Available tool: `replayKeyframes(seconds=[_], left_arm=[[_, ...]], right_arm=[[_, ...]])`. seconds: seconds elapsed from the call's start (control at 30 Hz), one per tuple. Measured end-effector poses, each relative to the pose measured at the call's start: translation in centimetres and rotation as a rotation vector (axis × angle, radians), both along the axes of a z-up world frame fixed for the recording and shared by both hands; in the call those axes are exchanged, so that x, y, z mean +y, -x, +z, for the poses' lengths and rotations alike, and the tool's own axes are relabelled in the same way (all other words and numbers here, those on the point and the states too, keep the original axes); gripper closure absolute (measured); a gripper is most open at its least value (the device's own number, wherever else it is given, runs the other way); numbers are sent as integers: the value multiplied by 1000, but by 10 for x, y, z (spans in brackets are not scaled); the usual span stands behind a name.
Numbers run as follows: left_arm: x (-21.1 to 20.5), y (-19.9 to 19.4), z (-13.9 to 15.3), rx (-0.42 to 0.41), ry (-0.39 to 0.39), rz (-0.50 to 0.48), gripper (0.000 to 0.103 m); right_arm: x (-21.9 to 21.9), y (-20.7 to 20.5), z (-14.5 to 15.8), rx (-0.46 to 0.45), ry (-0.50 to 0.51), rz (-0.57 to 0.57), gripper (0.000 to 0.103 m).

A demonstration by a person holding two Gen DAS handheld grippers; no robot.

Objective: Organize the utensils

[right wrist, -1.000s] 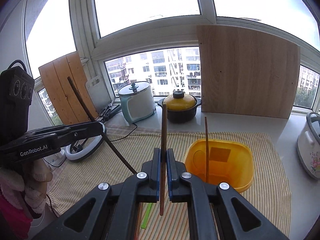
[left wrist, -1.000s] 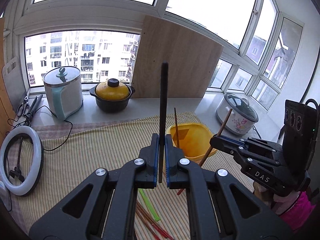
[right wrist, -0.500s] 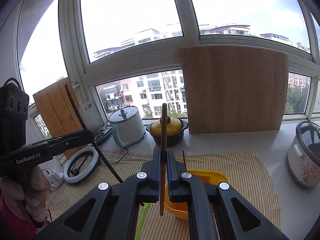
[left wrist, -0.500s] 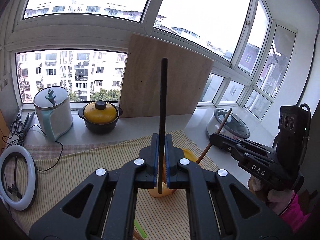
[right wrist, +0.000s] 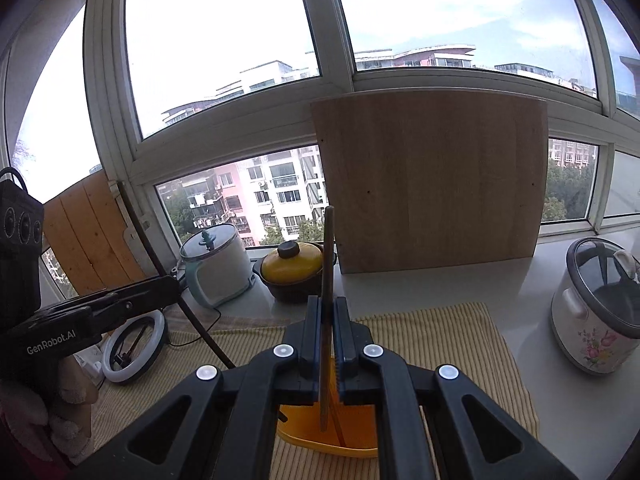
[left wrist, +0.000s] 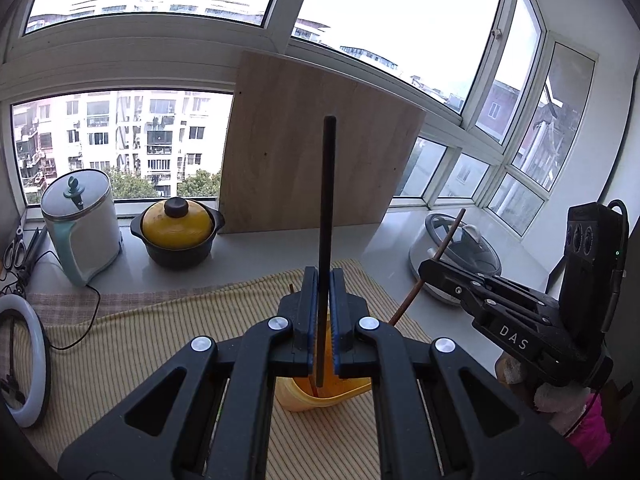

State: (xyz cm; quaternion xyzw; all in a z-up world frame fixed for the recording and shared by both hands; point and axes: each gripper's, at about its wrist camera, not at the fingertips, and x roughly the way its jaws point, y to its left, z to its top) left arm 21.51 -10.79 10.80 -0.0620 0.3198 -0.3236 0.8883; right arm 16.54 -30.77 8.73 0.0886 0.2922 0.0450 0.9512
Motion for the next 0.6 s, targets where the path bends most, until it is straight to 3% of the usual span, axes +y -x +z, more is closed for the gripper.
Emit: replayKeyframes(seconds=[0.6], left_arm=[[-18,-21,-64,167,-30,-25,100]], right_arm=[[-6,-18,-56,127,19,-8,100]])
